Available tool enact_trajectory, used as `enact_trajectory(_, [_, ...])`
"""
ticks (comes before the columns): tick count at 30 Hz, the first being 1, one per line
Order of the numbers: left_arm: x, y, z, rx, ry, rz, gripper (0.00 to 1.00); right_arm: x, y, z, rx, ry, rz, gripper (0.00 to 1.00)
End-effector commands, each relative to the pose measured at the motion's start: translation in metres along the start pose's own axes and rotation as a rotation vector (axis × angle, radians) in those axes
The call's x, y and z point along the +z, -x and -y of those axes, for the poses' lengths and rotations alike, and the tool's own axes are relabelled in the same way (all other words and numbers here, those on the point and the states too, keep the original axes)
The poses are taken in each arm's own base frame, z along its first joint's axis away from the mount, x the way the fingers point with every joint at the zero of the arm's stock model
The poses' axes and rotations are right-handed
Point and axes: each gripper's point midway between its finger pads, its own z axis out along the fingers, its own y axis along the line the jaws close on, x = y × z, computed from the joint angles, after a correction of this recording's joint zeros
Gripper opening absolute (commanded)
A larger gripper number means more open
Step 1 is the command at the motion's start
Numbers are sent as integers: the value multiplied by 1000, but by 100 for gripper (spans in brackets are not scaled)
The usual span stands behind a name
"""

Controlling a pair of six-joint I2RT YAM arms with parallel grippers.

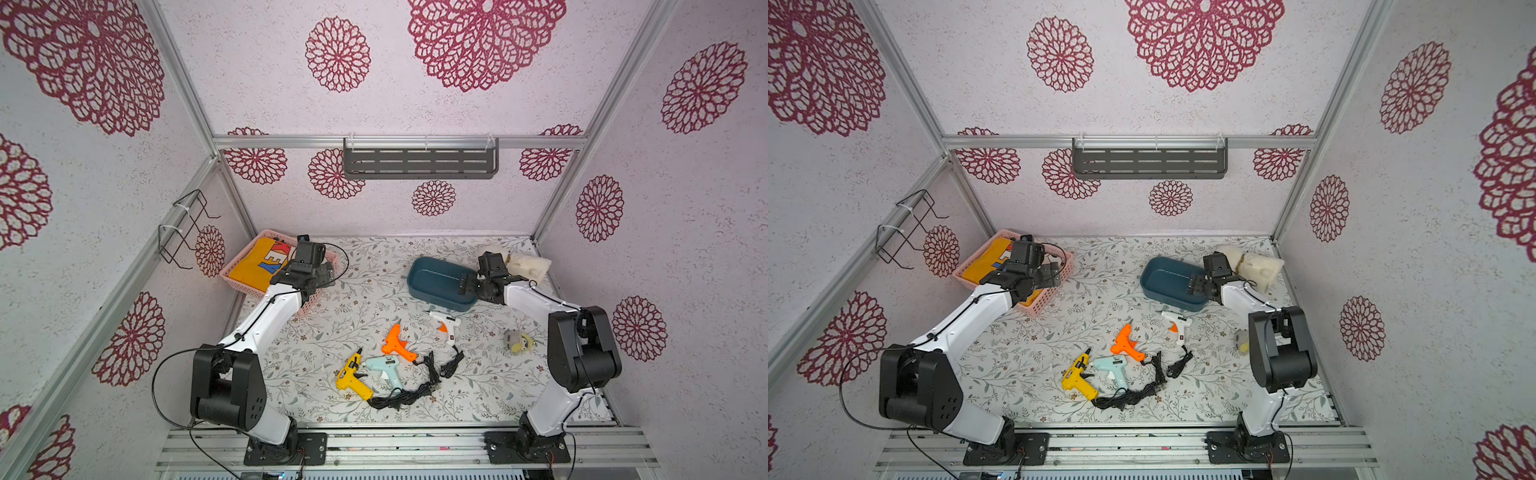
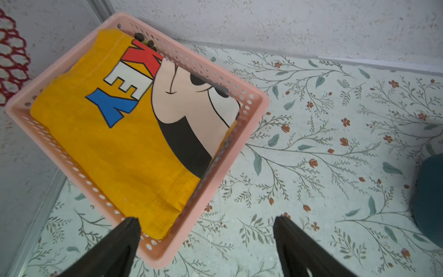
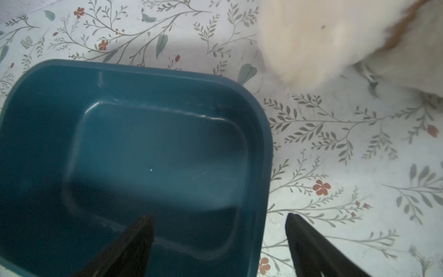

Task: Put the hot melt glue gun into the storage box
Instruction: Move the storage box to the center of the board.

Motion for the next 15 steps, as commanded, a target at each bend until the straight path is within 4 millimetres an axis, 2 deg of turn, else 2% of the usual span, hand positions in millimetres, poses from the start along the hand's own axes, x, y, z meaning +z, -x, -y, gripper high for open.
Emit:
enact_trajectory(1, [-6,-5,9,7,-14,-32,93,0,4,5,36,-46,-32,90])
enact_trajectory(4, [-6,-7,12,11,-25,-40,91,13,-1,11,41,-67,-73,84])
enact_trajectory(10, [-8,-11,12,22,-22,-62,84,34,-9,18,57,-86,-147,61])
enact_trajectory(15, [-13,-11,10,28,-17,-68,79,38,-5,15,46,-83,-166,32])
